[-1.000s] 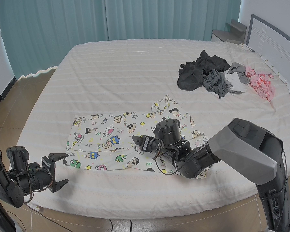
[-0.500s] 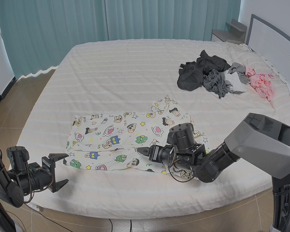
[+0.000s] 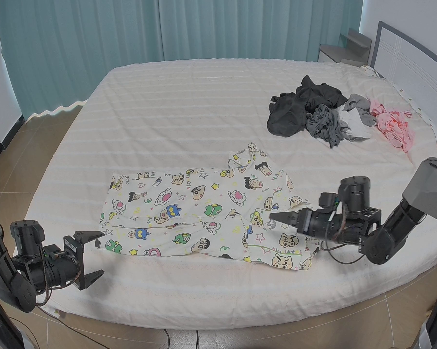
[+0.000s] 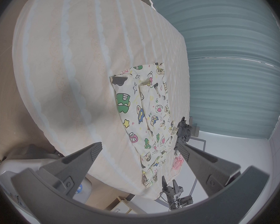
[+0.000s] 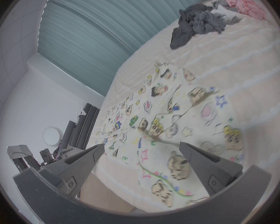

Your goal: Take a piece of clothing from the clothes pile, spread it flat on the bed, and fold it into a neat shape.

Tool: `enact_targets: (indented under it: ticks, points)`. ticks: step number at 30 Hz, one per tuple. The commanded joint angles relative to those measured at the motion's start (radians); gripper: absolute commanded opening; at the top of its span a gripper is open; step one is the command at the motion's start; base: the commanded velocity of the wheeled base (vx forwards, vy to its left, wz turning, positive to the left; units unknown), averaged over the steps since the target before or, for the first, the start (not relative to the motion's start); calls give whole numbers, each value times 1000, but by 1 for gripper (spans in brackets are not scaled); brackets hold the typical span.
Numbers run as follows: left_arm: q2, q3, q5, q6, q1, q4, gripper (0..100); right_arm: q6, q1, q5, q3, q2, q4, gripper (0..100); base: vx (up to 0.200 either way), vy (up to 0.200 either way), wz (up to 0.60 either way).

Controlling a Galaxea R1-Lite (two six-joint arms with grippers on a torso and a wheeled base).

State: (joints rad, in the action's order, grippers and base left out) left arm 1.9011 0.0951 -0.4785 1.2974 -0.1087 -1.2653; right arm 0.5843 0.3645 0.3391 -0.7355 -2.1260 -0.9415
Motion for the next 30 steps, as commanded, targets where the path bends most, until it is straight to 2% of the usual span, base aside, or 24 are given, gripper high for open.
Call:
enact_targets:
  ticks: [1,11,25,30]
  points:
    - [6,-2,0,0,3,0,100,-67,-170,107,163,8,-142,100,0,0,0]
    - [15,-8,1,-29,15,0,100,-121,-187,159,150,-193,-273,100,0,0,0]
    - [16,-8,1,-33,18,0,100,-129,-206,167,65,-247,-278,100,0,0,0]
    - [16,-8,1,-33,18,0,100,-119,-210,235,65,-249,-278,100,0,0,0]
